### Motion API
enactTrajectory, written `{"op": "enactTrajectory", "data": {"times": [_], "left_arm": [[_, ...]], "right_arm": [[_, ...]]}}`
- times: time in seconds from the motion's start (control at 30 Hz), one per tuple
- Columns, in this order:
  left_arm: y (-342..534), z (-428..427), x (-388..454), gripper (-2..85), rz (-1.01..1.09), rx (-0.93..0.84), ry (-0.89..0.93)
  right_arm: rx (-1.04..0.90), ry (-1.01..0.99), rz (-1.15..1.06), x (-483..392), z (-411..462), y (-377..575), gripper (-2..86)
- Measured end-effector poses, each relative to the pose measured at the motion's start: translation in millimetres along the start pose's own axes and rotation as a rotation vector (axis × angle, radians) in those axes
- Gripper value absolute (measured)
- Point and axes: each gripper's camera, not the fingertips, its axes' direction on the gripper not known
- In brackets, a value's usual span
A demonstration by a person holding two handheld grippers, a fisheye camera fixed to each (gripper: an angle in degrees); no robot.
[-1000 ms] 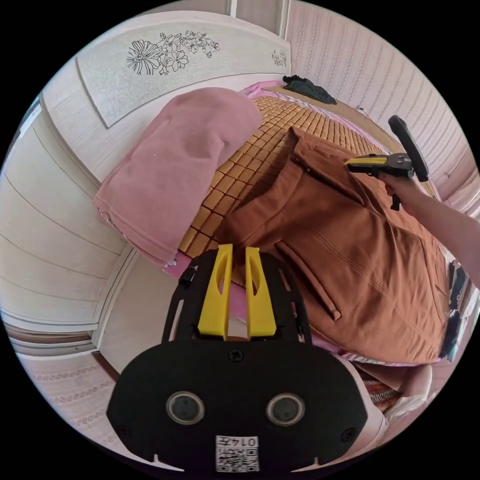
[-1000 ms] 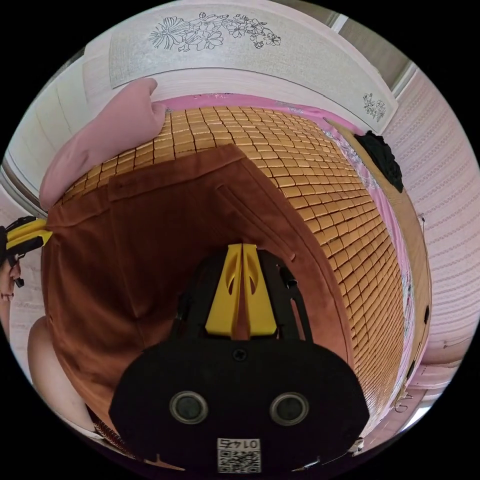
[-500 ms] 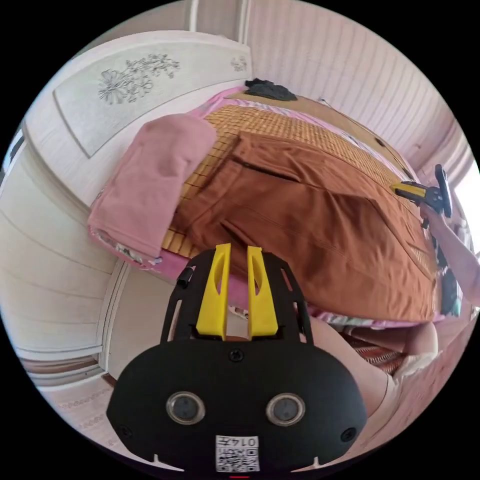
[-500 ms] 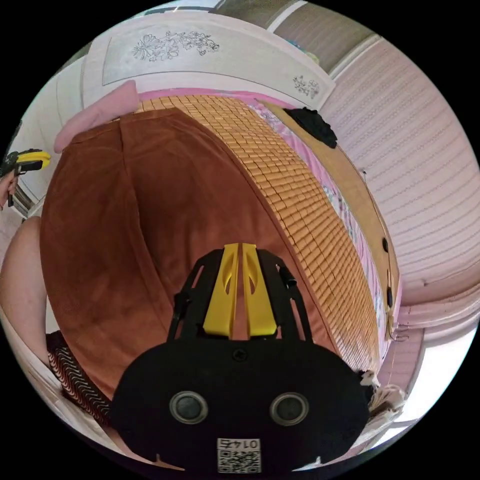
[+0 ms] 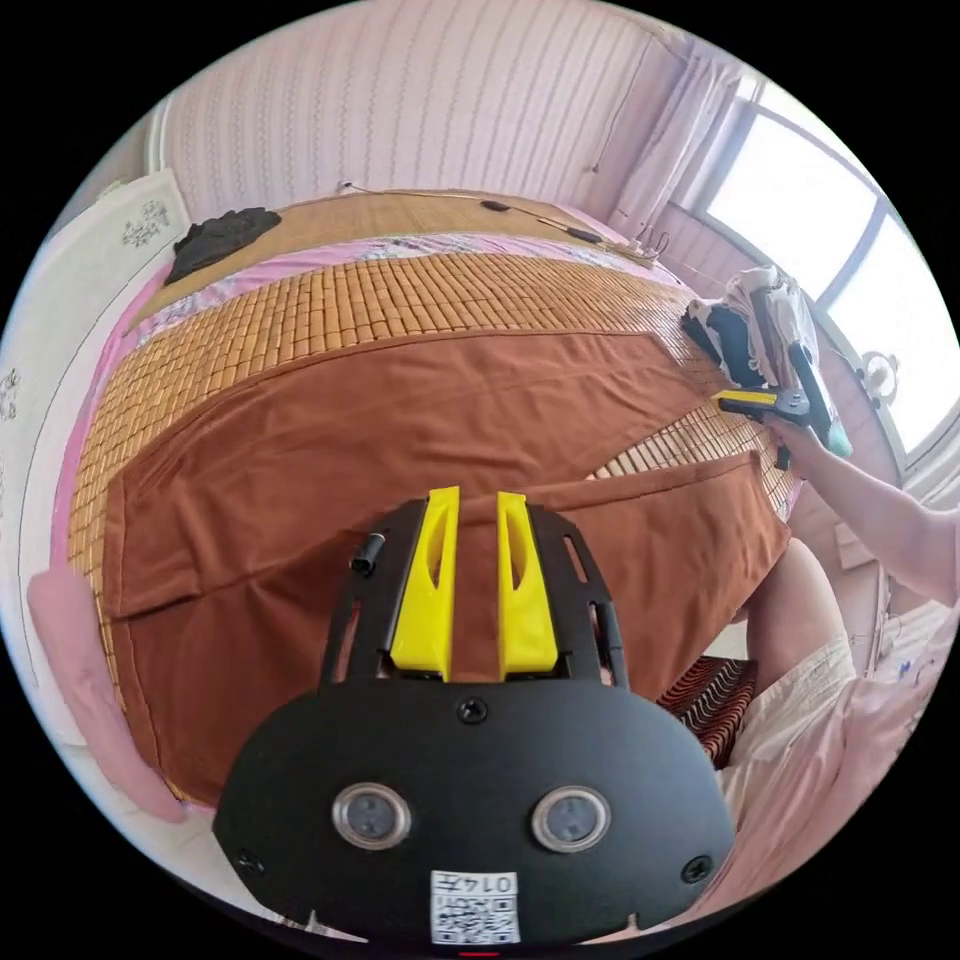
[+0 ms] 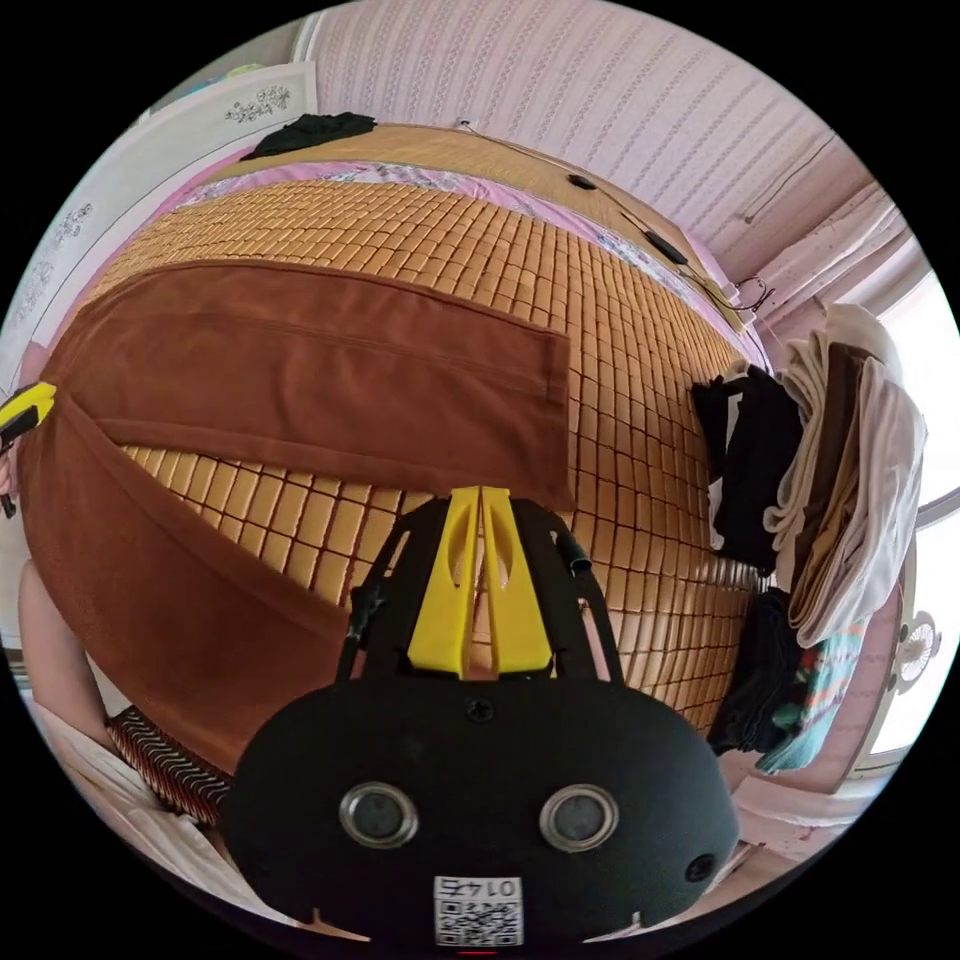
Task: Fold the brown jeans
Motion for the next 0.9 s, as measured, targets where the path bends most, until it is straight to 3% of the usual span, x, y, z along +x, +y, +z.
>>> {"op": "enactTrajectory", "data": {"times": [0.2,0.43,0.7,0.9], "left_arm": [[-74.1,84.0,42.2,7.8,0.048,-0.211,-0.075],[-123.4,108.0,56.8,6.2,0.007,-0.188,-0.044],[-149.3,109.8,85.4,4.6,0.041,-0.148,-0.037],[-104.5,51.0,149.3,4.3,0.192,-0.058,0.004]], "right_arm": [[0.016,-0.018,0.108,25.6,37.3,-13.1,-0.7],[0.019,-0.017,0.010,50.8,54.1,-27.2,-0.4],[-0.006,-0.030,0.102,76.0,53.7,-24.2,-0.5],[0.096,-0.086,0.069,97.1,-6.4,83.0,1.8]]}}
